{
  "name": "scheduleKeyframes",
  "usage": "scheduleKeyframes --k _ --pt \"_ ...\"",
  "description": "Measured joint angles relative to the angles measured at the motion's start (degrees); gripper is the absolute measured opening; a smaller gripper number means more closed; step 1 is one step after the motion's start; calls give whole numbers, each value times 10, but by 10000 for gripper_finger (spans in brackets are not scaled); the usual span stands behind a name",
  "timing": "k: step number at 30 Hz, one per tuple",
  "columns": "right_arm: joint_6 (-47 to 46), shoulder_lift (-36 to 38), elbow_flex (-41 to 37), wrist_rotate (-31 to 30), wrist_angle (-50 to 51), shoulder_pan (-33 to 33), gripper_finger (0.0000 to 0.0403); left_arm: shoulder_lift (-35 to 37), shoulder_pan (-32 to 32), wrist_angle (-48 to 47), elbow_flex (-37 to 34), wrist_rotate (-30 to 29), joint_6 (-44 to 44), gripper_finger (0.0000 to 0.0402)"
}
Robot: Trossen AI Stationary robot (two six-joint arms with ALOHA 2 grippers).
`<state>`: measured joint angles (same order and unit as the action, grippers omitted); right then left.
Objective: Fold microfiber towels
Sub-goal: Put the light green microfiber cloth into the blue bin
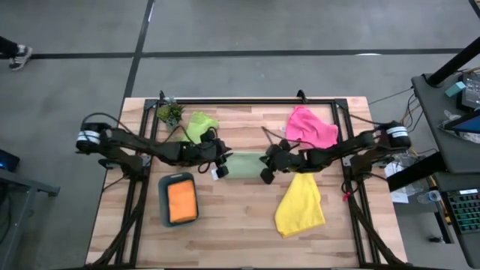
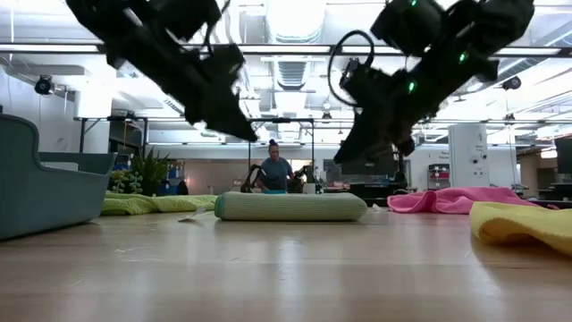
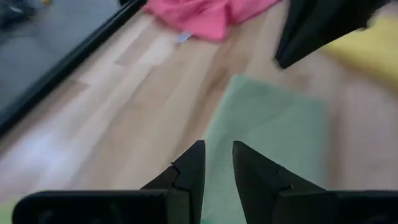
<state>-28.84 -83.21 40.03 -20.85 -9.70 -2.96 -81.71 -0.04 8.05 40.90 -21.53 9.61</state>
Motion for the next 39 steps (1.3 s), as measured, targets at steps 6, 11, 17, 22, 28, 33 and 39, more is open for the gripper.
scheduleKeyframes --k 6,11,17,22,28,33,39 --pt "-97 52 0 51 65 -2 43 20 -3 -1 -4 18 119 67" --pt "-169 59 0 86 119 -1 90 8 -5 -6 -8 70 188 81" --pt "-208 46 0 104 148 -5 164 6 -4 -50 -21 88 297 146" --pt "-214 41 0 100 147 -5 221 5 -4 -50 -46 93 350 219" --pt "-220 28 0 73 149 -4 269 -26 -4 -31 -46 89 363 266" --pt "-244 0 0 72 139 -4 293 -60 -3 -25 -44 76 382 269" --pt "-250 -48 0 72 101 -4 306 -72 -3 -7 -44 70 390 270"
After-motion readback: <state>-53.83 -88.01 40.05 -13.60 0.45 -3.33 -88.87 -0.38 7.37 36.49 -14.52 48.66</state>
